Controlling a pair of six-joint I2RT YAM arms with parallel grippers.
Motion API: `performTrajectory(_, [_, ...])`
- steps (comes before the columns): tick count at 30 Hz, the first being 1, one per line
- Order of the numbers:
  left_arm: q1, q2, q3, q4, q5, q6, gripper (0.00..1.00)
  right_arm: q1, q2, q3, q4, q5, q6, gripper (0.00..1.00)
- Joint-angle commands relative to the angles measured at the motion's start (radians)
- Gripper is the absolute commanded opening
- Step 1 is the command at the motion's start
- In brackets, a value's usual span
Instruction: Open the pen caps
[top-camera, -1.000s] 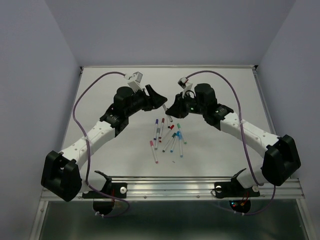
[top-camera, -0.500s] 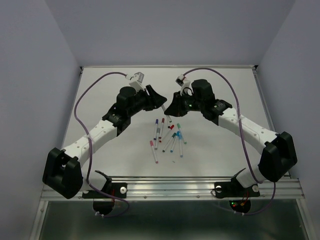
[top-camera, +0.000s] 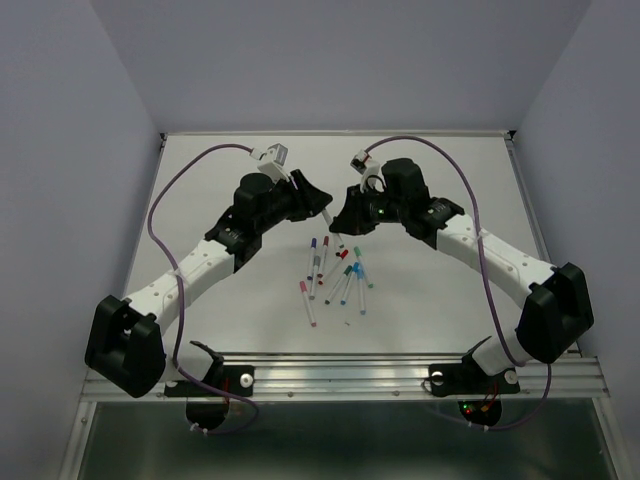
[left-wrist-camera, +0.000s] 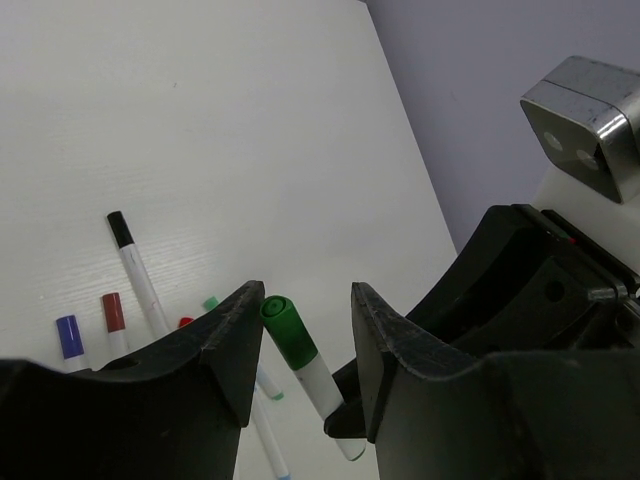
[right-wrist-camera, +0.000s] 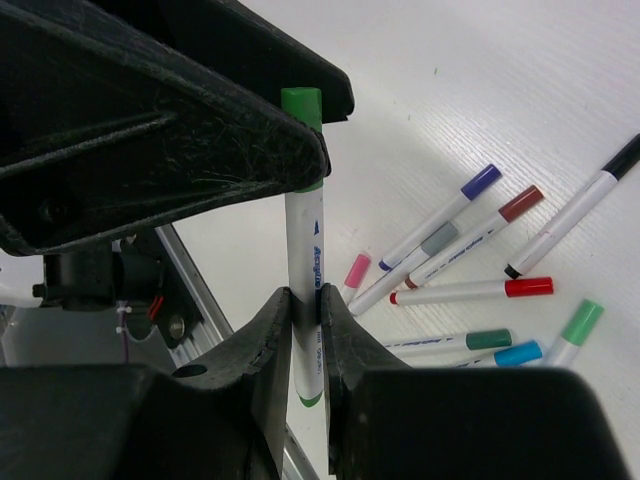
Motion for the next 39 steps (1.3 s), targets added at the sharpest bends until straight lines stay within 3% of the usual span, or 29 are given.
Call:
performTrajectory(1, [-0.014,-0.012,0.041,0.03,0.006,0.018,0.5,0.003,-0.003,0.06,0.01,0.011,0.007,0.01])
performTrajectory(7, [-0.014,-0.015,0.042,0.035,0.009,0.014,0.47,0.003,-0.003,0.061,0.015,0.016,0.004,0.01])
performTrajectory(14, [-0.015,-0.016,0.042,0.044,0.003,0.003,0.26,0.003,0.008,0.061,0.015,-0.006,-0.003,0.01])
performTrajectory(16, [-0.014,-0.012,0.041,0.044,0.003,0.006,0.15,0.003,0.008,0.063,0.015,-0.01,-0.008,0.01])
performTrajectory(17, [-0.014,-0.012,0.039,0.044,0.003,0.006,0.01,0.003,0.006,0.061,0.017,-0.013,-0.015,0.01])
performTrajectory(23, [-0.014,-0.012,0.016,0.061,-0.079,-0.032,0.0,0.003,-0.011,0.029,0.079,-0.107,-0.068,0.01])
performTrajectory(28, [-0.008,-0.01,0.031,0.083,-0.245,-0.112,0.0,0.013,-0.077,-0.152,0.222,-0.272,-0.114,0.01])
performTrajectory(33, [0.035,0.016,0.133,0.075,-0.394,-0.161,0.0,0.11,-0.149,-0.293,0.271,-0.268,-0.16,0.01])
performTrajectory(39, [0.118,0.056,0.219,0.044,-0.429,-0.215,0.0,0.223,-0.179,-0.392,0.308,-0.245,-0.07,0.01])
